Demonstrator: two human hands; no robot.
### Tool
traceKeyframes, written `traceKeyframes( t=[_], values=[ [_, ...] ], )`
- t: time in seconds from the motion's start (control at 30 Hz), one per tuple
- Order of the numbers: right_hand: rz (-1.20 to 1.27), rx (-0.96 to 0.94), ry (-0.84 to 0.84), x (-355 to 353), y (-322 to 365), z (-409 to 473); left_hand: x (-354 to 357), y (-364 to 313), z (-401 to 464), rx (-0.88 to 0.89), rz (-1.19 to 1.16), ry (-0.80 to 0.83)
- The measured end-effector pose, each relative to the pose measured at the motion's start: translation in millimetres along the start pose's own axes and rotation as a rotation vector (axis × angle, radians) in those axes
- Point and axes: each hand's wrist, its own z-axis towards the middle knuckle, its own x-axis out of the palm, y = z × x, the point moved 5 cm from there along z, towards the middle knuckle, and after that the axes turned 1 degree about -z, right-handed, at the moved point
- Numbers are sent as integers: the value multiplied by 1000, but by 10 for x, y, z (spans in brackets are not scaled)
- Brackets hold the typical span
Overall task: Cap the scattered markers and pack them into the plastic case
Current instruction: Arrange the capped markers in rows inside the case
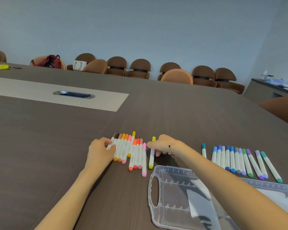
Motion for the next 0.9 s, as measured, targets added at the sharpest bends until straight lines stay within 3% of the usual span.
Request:
traceKeyframes(
  t=[0.33,0.5,0.77,0.9],
  values=[
    [11,-33,-115,-174,-224,15,102,-120,-20,60,-11,91],
    [30,-10,-181,-243,-307,78,88,-105,-12,84,37,42],
    [-95,-31,-130,-114,-346,182,96,-139,-38,85,102,38],
    [-145,-77,-43,-27,-235,142,68,-244,-69,196,136,107]
  ],
)
